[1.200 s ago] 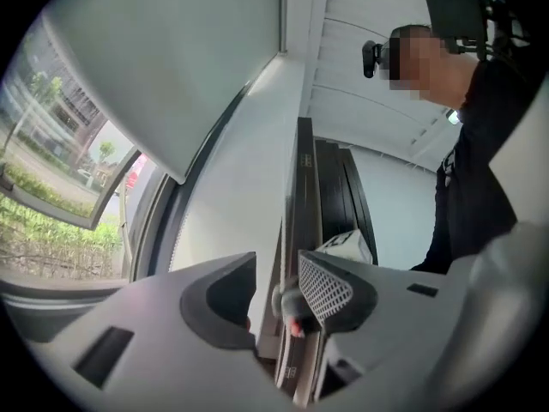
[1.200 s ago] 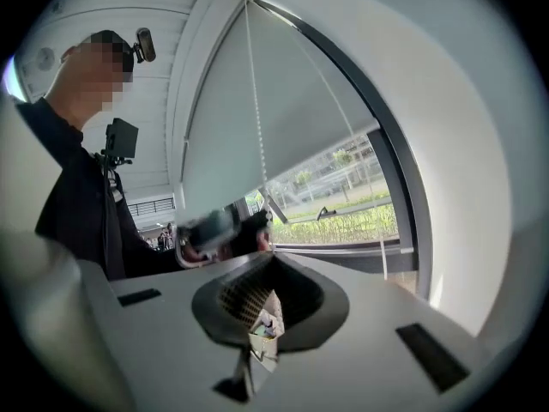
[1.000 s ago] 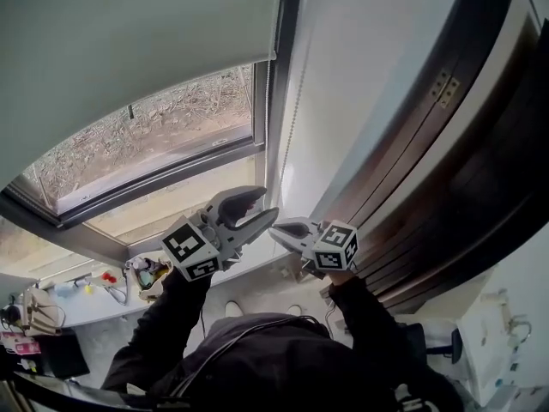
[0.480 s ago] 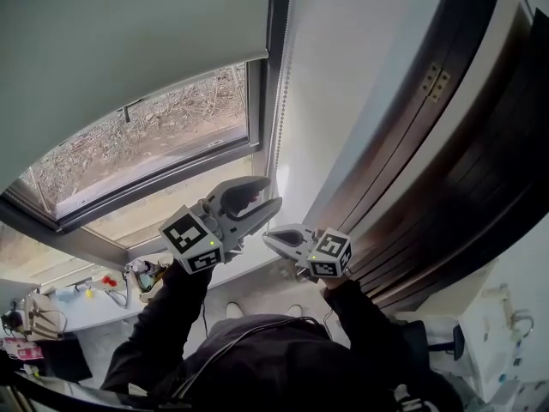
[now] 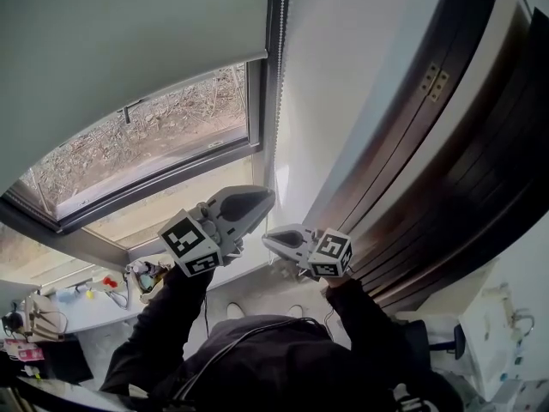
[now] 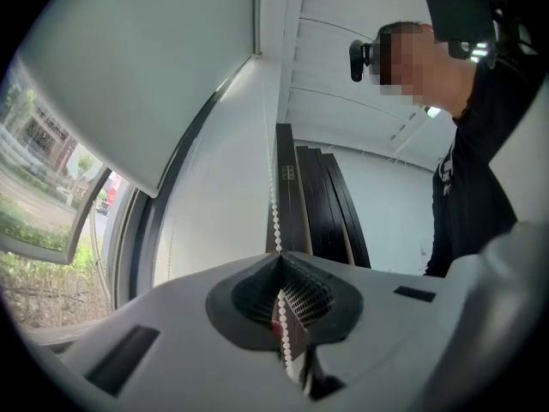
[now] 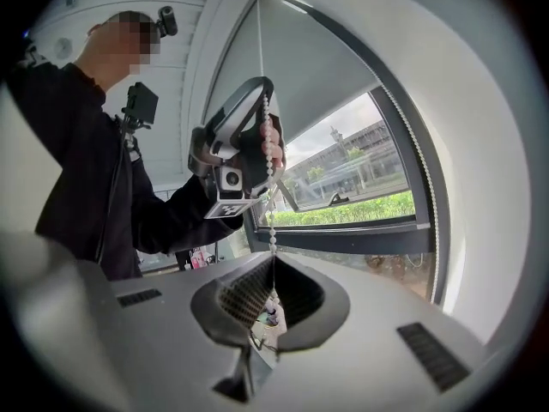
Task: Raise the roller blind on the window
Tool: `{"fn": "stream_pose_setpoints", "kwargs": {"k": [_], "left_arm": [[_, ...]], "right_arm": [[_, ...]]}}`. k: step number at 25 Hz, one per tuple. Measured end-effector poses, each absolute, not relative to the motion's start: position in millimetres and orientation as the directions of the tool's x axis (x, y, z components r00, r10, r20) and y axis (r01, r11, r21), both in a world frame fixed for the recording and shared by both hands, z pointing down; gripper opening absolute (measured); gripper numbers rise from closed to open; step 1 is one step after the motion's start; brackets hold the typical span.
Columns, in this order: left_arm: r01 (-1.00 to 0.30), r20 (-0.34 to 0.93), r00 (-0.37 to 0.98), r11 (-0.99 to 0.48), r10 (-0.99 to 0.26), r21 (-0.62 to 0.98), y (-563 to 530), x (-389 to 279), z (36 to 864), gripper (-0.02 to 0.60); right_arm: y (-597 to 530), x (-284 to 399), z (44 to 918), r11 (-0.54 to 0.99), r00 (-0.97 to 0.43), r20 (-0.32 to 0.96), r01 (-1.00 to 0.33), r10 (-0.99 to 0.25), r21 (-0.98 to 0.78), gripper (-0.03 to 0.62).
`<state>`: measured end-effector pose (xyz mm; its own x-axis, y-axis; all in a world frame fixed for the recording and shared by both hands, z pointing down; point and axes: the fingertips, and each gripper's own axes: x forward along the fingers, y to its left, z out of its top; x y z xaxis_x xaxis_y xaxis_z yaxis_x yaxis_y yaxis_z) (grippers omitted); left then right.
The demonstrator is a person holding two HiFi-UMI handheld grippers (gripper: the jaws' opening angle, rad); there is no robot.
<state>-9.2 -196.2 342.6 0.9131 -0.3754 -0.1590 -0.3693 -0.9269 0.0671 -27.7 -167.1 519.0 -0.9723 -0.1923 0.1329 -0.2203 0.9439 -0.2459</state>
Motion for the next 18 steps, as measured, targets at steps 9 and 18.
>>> {"fn": "stream_pose_setpoints", "kwargs": {"k": [9, 18], "left_arm": [[-0.354, -0.078, 0.927, -0.925, -0.367, 0.137, -184.3, -8.2, 421.7, 0.006], [-0.330, 0.020, 0.943, -0.919, -0.333, 0.215, -152.7, 4.3, 513.0, 0.006]], "right_arm": [[-173.1, 9.8, 394.7, 0.980, -0.982, -0.140, -0.102, -0.126, -0.169, 0.250], [-179.7, -13.0, 315.5, 0.997, -0.995, -0.071, -0.074, -0.072, 0.023, 0.251]]}}
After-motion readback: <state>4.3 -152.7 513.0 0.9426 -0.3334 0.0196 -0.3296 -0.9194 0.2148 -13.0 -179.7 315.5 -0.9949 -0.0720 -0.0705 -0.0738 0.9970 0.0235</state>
